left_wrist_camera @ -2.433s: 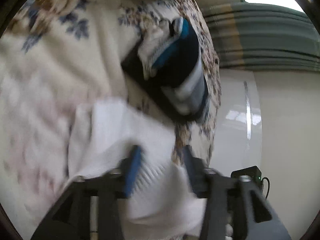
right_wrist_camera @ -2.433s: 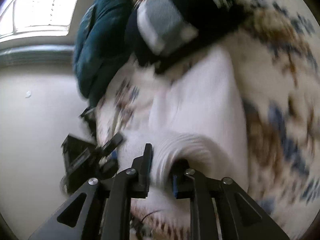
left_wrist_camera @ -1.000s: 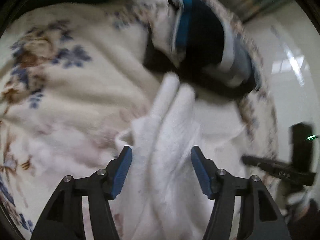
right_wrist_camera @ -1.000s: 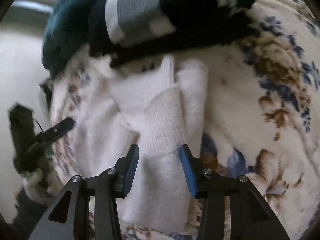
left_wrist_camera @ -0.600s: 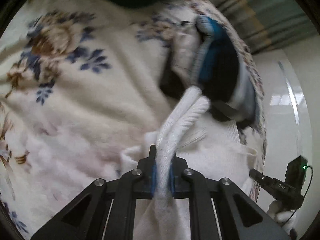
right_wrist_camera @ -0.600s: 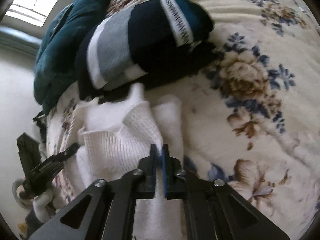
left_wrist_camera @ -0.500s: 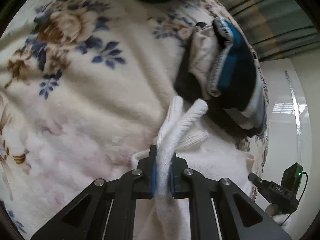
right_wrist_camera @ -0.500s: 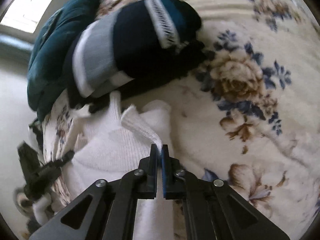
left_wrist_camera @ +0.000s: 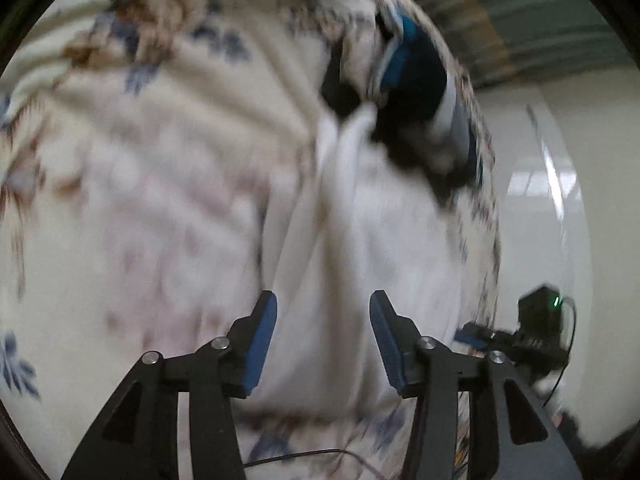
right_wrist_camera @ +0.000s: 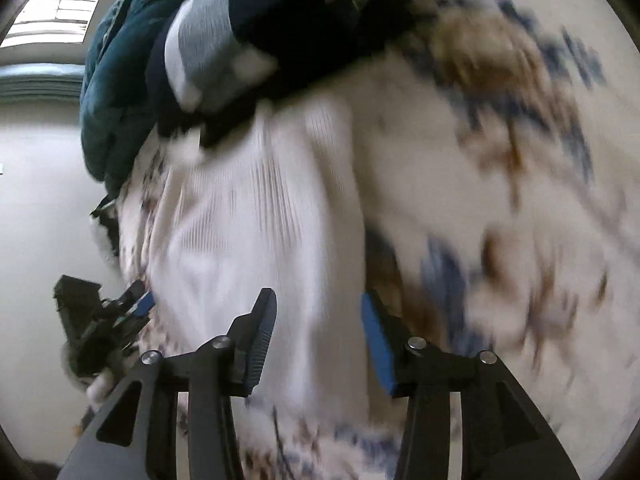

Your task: Fold small clothes

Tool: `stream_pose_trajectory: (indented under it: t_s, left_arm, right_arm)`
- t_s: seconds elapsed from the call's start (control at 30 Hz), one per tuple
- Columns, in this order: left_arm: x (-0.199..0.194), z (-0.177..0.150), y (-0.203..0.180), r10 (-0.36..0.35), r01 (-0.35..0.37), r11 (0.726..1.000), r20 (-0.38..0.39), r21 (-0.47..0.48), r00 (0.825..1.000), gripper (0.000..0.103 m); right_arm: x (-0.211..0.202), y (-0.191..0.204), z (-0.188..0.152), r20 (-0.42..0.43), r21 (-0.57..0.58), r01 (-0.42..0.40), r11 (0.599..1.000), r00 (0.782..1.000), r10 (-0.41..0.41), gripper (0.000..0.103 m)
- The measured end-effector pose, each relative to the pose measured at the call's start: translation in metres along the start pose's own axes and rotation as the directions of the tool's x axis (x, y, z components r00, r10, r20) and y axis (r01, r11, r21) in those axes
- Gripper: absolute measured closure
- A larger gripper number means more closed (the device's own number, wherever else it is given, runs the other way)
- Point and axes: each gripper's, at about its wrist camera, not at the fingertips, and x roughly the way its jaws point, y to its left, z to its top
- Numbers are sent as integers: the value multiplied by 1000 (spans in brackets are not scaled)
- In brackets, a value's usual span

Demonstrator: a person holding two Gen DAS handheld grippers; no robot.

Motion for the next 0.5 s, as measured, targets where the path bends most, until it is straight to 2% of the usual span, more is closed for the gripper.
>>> stream_pose_trajectory:
  t_s: [0.1, 0.2, 0.23, 0.27, 0.3, 0.33, 0.4, 0.47, 0.5]
  left_arm:
    - [21, -25, 10, 10, -10, 1000, -51, 6, 999, 59]
    - [28, -37, 9, 15, -15, 1000, -21, 3, 1000, 86]
    - [25, -37, 6, 45, -45, 999, -5, 13, 999, 92]
    - [20, -38, 5, 57, -57, 998, 11, 12, 998, 93]
    - [12, -38, 5, 67, -67, 998, 33, 1, 997, 97]
    - [6, -38, 7, 76, -76, 997, 48, -7, 996, 98]
    - [1, -39, 17, 83, -81, 996, 46, -30, 996, 98]
    - [3, -42, 28, 108, -107, 994, 18, -36, 994, 98]
    - [8, -42, 34, 122, -122, 992, 1, -37, 993, 98]
  right_arm:
    - [23, -9, -31, -89, -13, -21, 1000, 996, 20, 55]
    - [55, -8, -46, -168, -33, -56, 998, 984, 49, 55]
    - [60, -6, -50, -162, -48, -49, 998, 986, 41, 57]
    - [62, -3, -52, -144, -68, -25, 997, 989, 15, 65]
    - [61, -1, -53, -130, -72, 5, 997, 991, -14, 86]
    - [58, 0, -53, -116, -63, 4, 998, 993, -12, 90]
    - [39, -1, -54, -40, -54, 54, 997, 998, -56, 95]
    - [26, -5, -53, 4, -32, 100, 994, 995, -100, 98]
    - [25, -11, -52, 0, -10, 119, 993, 993, -119, 98]
